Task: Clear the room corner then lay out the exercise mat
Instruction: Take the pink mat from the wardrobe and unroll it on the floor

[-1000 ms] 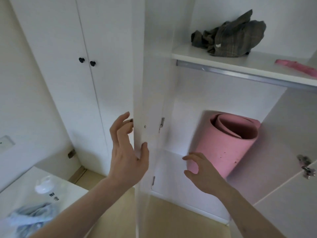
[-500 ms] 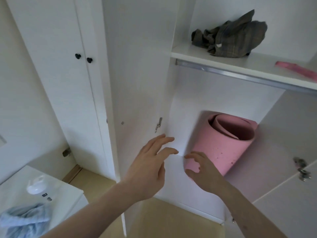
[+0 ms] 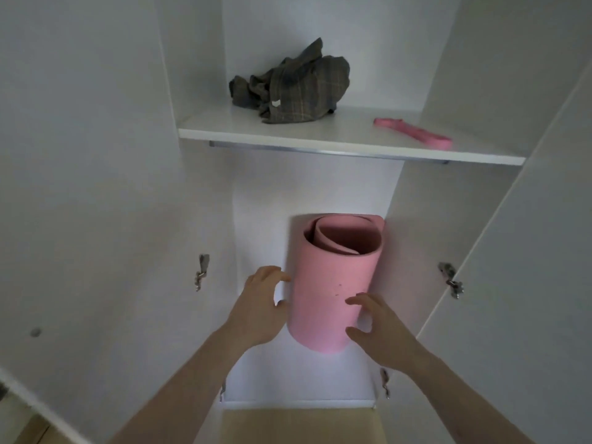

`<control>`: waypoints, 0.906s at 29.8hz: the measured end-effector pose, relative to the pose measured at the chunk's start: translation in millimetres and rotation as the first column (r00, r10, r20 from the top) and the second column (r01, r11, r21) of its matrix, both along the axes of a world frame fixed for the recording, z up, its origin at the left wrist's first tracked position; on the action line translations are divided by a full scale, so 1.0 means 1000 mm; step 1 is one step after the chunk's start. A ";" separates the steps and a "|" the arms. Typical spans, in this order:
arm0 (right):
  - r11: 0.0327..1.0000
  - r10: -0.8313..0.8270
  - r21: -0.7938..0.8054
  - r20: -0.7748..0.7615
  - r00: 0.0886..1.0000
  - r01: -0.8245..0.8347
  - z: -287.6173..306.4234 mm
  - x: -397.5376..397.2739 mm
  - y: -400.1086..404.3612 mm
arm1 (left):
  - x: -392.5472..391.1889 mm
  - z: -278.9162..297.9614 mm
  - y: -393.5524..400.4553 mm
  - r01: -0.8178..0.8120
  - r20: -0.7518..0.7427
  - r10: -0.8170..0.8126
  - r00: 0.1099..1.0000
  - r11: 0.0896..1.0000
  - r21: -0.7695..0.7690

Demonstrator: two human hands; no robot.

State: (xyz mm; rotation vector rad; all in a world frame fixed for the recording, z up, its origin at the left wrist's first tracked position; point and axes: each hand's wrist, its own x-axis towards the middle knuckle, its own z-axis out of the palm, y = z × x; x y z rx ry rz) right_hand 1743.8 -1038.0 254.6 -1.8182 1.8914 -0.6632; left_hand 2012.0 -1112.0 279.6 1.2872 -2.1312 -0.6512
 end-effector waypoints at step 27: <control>0.964 -0.186 0.188 -0.014 0.982 0.186 -0.025 -0.180 -0.136 | -0.225 -0.081 -0.295 -0.037 0.511 -0.134 0.849 0.950 0.310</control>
